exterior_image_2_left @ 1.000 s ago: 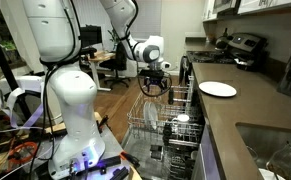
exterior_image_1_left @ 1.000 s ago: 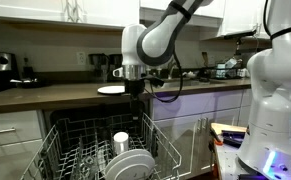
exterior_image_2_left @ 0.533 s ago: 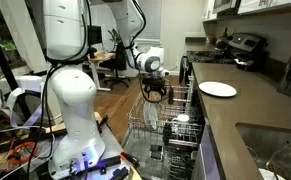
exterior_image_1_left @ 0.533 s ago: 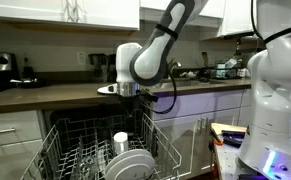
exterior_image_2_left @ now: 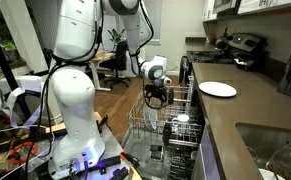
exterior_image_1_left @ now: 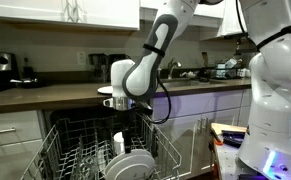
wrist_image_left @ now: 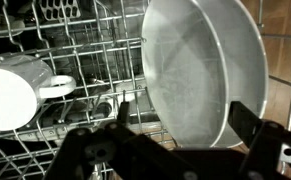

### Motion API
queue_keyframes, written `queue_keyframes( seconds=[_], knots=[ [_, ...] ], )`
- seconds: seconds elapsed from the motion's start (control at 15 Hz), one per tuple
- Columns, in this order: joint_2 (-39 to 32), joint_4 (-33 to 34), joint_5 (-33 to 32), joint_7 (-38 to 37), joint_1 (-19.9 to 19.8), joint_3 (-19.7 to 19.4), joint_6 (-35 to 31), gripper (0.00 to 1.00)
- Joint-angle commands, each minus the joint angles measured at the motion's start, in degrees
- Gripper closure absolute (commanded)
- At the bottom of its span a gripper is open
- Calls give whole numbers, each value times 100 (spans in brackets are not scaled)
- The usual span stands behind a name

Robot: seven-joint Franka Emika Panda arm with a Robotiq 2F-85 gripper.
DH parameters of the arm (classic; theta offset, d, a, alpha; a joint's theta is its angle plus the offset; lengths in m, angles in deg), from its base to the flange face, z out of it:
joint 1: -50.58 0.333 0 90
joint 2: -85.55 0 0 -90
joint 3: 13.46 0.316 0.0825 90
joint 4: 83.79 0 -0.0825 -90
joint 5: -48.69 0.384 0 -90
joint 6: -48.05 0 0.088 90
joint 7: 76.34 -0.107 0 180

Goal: Move the front plate in the dishwasher to the front left corner of the dishwasher

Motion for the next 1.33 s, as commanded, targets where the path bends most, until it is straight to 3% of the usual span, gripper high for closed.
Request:
queue_keyframes(
  seconds=[0.0,0.2,0.27,0.33,0.6,0.67,0.73,0.8,0.87,1.07,1.27],
  knots=[
    [-326,237,-105,208,-274,174,-49,26],
    [-475,324,-119,247,-356,242,-63,48],
    [-515,346,-114,268,-382,268,-75,45],
    [-543,369,-83,292,-417,313,-68,59],
    [-476,348,154,552,-704,656,-14,85],
    [-466,353,153,564,-732,686,22,84],
    [-441,350,211,655,-820,775,36,49],
    [-431,356,206,688,-857,809,82,52],
    [-431,361,243,760,-933,875,83,84],
    [-416,368,323,952,-1107,1038,143,95],
    [-404,383,599,1252,-1317,1267,278,94]
  ],
)
